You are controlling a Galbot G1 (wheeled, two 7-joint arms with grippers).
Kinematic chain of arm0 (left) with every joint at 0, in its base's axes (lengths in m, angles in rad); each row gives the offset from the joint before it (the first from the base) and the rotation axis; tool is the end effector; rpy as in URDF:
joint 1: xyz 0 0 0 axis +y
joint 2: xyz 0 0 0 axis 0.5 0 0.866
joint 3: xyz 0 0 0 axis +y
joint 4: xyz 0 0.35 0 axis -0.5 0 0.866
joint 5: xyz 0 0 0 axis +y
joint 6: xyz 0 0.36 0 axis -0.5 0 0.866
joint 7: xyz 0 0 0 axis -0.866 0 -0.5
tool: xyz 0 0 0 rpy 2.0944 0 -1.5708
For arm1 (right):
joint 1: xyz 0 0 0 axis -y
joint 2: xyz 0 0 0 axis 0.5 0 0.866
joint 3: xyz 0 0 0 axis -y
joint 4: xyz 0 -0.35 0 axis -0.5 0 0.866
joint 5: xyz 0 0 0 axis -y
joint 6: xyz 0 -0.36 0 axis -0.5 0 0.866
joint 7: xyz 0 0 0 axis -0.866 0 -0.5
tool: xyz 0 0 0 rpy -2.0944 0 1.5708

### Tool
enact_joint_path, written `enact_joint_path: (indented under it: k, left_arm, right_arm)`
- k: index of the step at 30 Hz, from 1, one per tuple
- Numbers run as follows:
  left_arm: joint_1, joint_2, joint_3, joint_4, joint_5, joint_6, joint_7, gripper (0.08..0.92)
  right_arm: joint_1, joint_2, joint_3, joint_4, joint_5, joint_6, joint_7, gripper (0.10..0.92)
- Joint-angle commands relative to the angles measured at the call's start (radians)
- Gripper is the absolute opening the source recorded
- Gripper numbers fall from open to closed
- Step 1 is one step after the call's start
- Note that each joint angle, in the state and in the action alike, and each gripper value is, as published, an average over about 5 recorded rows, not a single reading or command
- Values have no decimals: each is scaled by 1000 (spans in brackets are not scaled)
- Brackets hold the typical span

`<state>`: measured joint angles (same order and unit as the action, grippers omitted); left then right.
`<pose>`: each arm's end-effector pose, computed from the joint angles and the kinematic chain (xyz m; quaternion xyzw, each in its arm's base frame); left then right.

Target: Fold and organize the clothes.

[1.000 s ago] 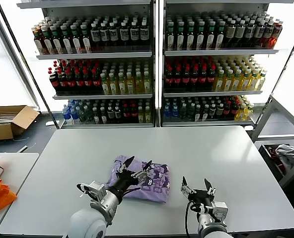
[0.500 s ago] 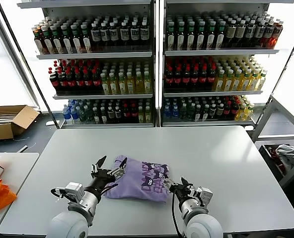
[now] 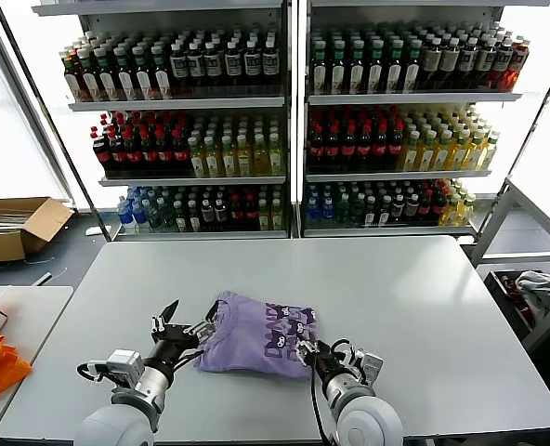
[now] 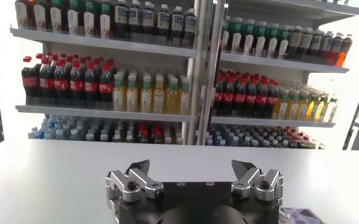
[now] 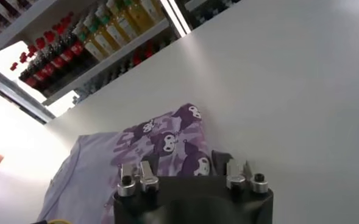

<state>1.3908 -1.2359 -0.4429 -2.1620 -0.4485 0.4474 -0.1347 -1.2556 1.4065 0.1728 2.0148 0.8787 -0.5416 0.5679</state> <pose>0.2303 0.0263 -0.2406 -0.0838 -0.9859 0.0492 0.1364 0.2550 0.0783 -0.2696 0.0595 -0.9160 -0.2473 0.3104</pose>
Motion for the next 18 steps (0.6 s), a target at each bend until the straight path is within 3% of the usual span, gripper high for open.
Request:
enact_joint_path:
  k: [1,9,14,18]
  left_arm:
    - [13,-2,-21,-5,9,7,-7,823]
    - [14,-6,-30,-10,5,10,-17,823]
    - [22,-15,-38,-22,2,10,-17,823]
    - [25,-20,-43,-23,1,9,-17,822]
  right_arm:
    - [15,-1,-17,-21,38,-8,14,563]
    - [18,-19,-8,-18,30,-23,13,338]
    - [42,-104,25,-21,3,-38,-28,191]
    - [76,-181,69,-53,-17,-39,-57,121]
